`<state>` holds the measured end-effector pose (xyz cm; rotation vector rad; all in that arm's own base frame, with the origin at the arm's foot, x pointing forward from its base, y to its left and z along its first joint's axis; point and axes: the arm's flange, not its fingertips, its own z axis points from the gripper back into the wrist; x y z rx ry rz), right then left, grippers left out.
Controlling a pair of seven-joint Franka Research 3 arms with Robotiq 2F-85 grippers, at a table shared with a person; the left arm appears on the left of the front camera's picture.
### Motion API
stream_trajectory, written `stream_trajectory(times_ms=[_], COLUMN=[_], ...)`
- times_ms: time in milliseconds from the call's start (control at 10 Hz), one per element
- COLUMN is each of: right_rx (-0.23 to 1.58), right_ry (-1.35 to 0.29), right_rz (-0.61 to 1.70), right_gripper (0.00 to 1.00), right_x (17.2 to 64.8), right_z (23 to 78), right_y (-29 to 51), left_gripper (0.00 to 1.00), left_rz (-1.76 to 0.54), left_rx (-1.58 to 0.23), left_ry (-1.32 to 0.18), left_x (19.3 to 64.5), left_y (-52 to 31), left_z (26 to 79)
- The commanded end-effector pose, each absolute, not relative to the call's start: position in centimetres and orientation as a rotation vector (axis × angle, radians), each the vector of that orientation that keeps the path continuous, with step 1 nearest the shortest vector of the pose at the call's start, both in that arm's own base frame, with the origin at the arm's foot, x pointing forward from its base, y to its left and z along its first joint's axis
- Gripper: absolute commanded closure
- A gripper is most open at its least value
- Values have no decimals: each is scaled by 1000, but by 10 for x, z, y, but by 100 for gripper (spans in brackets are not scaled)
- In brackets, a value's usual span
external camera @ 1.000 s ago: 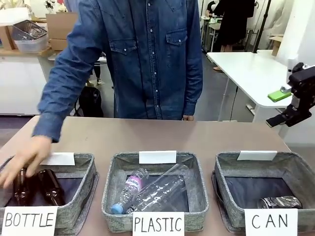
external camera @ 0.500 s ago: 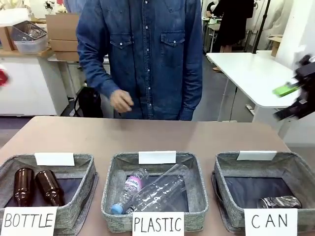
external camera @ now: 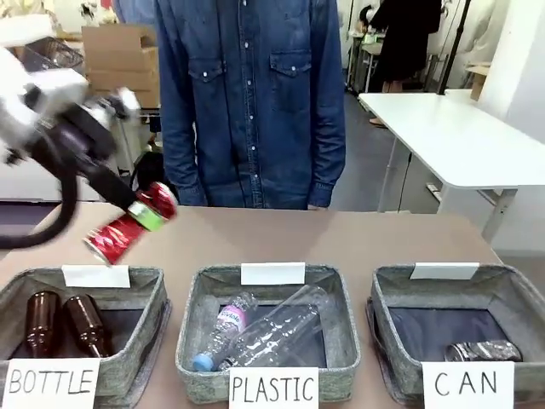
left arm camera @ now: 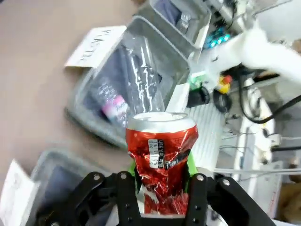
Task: Sort the can waste into the basket.
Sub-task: Pick up the can waste from the table and place it in the right Fabric basket.
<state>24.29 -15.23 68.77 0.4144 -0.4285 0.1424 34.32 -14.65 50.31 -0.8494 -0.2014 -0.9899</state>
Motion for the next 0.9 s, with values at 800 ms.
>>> stream_trajectory(times_ms=[800], right_rx=[414], right_ry=[-429], right_rz=[142], right_gripper=[0], right_x=[243], right_z=[688], right_y=[-152], left_gripper=[62], left_rz=[-1164], left_rx=[-778], left_ry=[-296], left_x=[337], left_y=[-184], left_z=[497])
